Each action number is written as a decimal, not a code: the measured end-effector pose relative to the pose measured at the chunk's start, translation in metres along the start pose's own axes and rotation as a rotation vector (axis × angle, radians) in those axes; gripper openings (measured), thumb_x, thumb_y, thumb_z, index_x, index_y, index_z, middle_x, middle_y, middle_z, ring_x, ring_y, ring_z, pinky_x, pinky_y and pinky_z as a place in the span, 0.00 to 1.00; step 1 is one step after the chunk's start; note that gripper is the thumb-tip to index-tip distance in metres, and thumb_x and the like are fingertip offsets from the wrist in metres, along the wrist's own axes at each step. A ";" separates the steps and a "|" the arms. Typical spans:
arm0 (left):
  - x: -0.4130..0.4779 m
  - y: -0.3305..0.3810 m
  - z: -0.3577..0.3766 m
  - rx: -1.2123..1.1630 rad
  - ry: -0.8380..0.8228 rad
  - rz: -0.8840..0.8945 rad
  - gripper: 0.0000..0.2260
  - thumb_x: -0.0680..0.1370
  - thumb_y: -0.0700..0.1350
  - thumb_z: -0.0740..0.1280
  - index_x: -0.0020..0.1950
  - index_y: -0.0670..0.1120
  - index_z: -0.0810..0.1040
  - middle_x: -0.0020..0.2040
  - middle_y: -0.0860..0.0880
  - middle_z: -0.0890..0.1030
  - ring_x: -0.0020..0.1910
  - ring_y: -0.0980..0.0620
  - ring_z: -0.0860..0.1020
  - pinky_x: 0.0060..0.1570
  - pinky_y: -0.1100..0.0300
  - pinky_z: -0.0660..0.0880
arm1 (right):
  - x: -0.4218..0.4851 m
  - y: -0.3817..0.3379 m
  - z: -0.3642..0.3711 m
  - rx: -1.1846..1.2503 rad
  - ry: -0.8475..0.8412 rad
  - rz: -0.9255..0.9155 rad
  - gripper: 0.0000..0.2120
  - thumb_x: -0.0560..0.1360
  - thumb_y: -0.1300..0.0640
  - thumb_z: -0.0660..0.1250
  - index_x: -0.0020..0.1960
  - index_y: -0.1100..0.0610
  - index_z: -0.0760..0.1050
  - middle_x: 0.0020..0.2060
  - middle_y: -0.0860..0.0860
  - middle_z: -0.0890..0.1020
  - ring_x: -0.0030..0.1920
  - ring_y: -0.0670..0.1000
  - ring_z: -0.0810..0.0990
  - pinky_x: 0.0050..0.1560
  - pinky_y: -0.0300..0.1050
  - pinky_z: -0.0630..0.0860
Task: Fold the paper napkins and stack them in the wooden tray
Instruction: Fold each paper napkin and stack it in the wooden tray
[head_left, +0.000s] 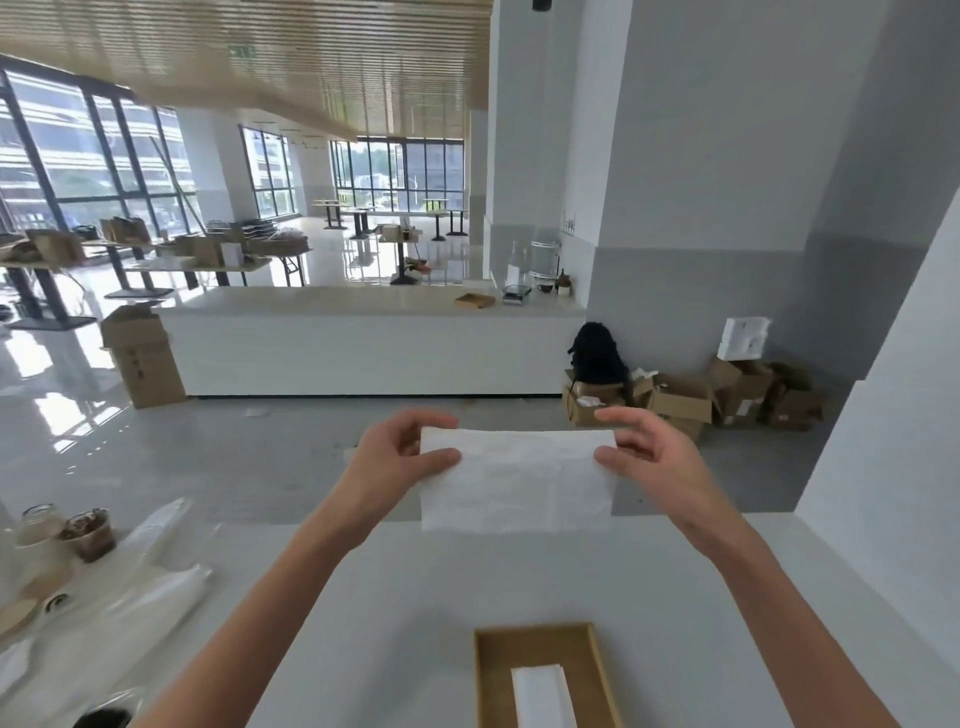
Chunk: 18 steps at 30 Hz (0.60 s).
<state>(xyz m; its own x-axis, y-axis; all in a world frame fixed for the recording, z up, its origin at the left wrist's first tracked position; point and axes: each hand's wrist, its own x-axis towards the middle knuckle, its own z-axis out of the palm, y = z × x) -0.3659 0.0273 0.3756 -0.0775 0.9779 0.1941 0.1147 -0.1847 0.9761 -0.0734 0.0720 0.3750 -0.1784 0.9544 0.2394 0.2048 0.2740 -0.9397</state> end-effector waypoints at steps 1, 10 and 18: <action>0.000 0.002 0.002 0.037 0.028 0.010 0.11 0.75 0.35 0.73 0.55 0.46 0.82 0.35 0.59 0.83 0.37 0.61 0.81 0.38 0.74 0.74 | 0.001 -0.002 -0.001 -0.027 0.030 -0.019 0.15 0.73 0.57 0.74 0.58 0.45 0.80 0.48 0.53 0.85 0.53 0.52 0.83 0.50 0.36 0.75; 0.008 0.012 -0.002 0.297 0.167 0.131 0.04 0.76 0.42 0.72 0.49 0.49 0.84 0.36 0.49 0.73 0.35 0.54 0.69 0.35 0.66 0.66 | 0.009 -0.014 0.002 -0.093 0.122 -0.099 0.05 0.74 0.58 0.73 0.50 0.53 0.82 0.45 0.49 0.86 0.47 0.49 0.84 0.43 0.32 0.78; 0.005 0.009 -0.011 0.264 0.157 0.072 0.03 0.78 0.40 0.71 0.46 0.45 0.84 0.38 0.35 0.76 0.38 0.49 0.77 0.38 0.61 0.78 | 0.010 -0.011 0.006 -0.163 0.104 -0.142 0.07 0.75 0.56 0.72 0.52 0.50 0.81 0.46 0.49 0.85 0.47 0.46 0.83 0.51 0.37 0.78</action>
<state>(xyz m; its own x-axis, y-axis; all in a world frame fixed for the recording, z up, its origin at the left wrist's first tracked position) -0.3765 0.0292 0.3863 -0.2091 0.9324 0.2948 0.3768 -0.2013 0.9041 -0.0838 0.0780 0.3863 -0.1178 0.9097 0.3983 0.3384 0.4138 -0.8451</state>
